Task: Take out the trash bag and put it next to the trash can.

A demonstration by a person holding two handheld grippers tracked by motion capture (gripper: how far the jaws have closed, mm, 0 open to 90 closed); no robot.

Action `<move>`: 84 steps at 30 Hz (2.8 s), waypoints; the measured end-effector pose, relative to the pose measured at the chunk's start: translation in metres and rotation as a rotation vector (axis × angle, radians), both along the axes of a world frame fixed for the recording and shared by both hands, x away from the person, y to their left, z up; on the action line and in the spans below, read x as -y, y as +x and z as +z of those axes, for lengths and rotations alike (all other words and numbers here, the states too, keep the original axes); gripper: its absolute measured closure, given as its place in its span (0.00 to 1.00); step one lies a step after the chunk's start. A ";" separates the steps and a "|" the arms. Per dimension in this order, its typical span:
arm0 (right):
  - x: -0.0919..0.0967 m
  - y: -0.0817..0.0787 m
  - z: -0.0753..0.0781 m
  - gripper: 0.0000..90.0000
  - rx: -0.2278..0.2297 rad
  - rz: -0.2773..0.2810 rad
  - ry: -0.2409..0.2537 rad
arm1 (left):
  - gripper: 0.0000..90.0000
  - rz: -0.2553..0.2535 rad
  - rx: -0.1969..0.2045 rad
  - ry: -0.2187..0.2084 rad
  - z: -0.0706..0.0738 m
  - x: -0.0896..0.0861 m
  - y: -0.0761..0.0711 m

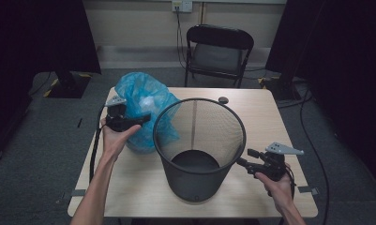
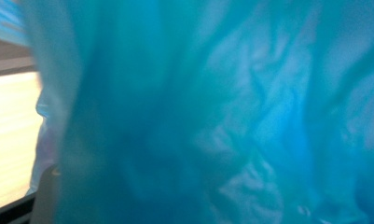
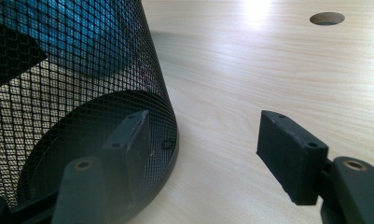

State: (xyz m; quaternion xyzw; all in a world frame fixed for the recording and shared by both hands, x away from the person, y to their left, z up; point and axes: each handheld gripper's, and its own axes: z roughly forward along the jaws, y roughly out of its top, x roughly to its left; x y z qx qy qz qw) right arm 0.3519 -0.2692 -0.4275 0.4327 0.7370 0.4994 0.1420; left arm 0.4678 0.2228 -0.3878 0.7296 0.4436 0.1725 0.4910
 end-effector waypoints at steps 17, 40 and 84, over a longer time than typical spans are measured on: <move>0.004 0.000 -0.001 0.38 -0.001 -0.010 0.011 | 0.62 -0.180 -0.035 -0.128 -0.018 0.044 0.007; -0.002 0.000 -0.003 0.38 -0.007 0.013 0.000 | 0.17 -0.064 0.043 -0.068 0.004 -0.051 -0.078; 0.020 -0.017 -0.055 0.25 -0.136 -0.101 -0.145 | 0.21 -0.134 -0.097 0.226 -0.089 0.012 -0.152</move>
